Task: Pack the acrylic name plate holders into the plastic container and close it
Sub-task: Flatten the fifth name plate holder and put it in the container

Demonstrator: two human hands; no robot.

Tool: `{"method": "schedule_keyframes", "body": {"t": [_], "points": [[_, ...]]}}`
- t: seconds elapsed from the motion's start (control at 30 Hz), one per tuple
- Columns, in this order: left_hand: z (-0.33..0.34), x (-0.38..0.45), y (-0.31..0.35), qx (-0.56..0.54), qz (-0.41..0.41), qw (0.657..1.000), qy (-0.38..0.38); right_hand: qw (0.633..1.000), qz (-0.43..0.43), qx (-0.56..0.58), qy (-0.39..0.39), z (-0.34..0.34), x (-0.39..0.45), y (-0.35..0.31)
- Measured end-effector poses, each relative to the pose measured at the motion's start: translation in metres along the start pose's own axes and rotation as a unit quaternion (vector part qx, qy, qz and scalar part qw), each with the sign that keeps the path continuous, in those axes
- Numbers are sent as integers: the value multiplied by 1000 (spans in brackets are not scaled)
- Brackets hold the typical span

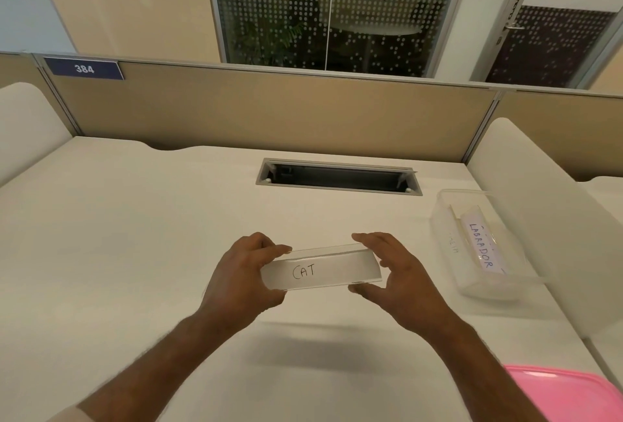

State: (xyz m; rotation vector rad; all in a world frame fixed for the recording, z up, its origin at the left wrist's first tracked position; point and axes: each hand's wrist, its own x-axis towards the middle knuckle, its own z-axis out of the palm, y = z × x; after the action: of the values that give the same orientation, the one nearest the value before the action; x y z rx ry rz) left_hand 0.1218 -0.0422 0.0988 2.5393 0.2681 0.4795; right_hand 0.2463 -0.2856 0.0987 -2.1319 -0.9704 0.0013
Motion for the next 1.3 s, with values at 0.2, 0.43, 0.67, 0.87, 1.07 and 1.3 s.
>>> {"method": "schedule_keyframes", "body": {"t": [0.2, 0.43, 0.67, 0.87, 1.07, 1.3], "points": [[-14, 5, 9, 11, 31, 999, 4, 998, 7, 60, 8, -9, -2, -3], [-34, 5, 21, 12, 74, 997, 23, 994, 6, 107, 28, -25, -4, -12], [-45, 1, 21, -36, 70, 996, 41, 990, 14, 138, 37, -39, -6, -15], [-49, -1, 16, -98, 59, 993, 17, 988, 18, 147, 34, -49, -9, -10], [-48, 0, 19, -104, 67, 992, 19, 988, 15, 151, 38, -52, -12, -9], [-43, 2, 23, -107, 70, 992, 14, 988, 20, 151, 34, -57, -18, -6]]}}
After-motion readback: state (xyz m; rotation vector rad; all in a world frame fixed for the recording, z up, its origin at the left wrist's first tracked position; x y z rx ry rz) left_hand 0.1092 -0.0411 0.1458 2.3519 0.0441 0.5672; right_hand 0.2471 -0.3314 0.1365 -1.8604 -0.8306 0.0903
